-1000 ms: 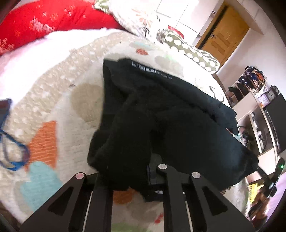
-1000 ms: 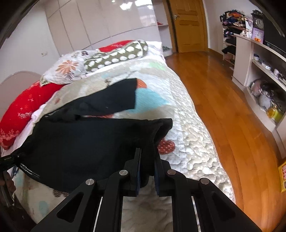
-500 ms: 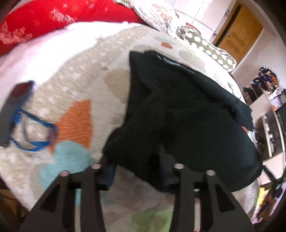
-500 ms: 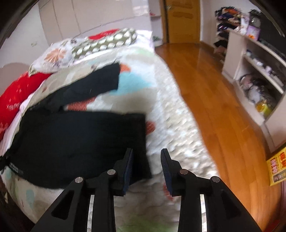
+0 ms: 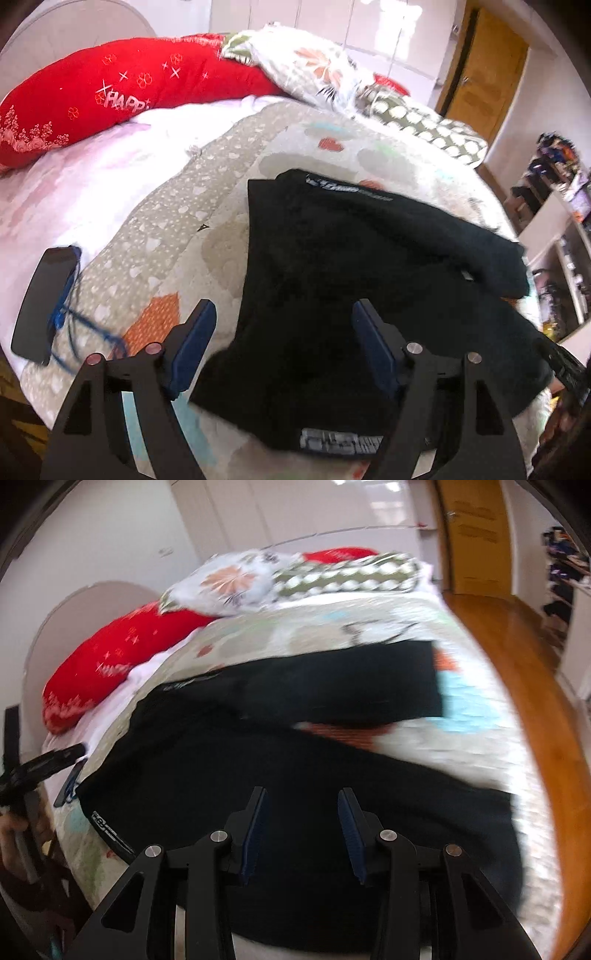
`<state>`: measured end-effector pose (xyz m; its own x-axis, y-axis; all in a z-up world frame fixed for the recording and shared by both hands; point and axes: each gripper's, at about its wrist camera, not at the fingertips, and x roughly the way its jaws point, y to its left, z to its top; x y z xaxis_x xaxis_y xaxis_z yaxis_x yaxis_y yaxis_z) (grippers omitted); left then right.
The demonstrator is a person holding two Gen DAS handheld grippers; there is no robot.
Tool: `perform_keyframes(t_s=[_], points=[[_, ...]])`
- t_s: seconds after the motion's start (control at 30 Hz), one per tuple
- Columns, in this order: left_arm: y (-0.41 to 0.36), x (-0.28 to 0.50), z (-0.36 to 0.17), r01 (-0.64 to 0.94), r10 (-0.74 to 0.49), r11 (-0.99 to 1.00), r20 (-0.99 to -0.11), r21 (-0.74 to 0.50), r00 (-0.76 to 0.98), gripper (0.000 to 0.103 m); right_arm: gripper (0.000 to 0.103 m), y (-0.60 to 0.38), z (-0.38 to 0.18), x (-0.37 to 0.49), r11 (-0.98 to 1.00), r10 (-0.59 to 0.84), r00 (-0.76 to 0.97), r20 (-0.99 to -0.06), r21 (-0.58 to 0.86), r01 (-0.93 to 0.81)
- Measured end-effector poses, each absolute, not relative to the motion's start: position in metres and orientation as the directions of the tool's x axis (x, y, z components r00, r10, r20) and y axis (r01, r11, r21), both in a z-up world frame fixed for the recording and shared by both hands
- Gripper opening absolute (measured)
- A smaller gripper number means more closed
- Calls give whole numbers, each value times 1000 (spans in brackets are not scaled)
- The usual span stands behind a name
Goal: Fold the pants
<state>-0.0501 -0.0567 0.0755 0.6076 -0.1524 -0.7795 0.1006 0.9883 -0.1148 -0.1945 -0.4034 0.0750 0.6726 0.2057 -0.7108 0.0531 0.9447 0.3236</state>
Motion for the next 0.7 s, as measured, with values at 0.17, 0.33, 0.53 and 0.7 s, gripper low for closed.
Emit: perform_keyframes(t_s=[0.17, 0.33, 0.53, 0.7], points=[[-59, -22, 47, 44, -41, 999, -808, -19, 587, 76, 41, -372, 56, -161, 951, 244, 623, -743, 310, -3], [-43, -3, 21, 1, -45, 999, -840, -53, 541, 84, 42, -360, 39, -131, 955, 241, 608, -756, 295, -11], [-40, -7, 26, 2, -57, 998, -835, -67, 547, 87, 50, -354, 40, -114, 955, 240, 610, -755, 297, -8], [-43, -23, 47, 17, -83, 996, -810, -90, 580, 86, 55, -354, 52, -127, 955, 243, 609, -755, 296, -14]])
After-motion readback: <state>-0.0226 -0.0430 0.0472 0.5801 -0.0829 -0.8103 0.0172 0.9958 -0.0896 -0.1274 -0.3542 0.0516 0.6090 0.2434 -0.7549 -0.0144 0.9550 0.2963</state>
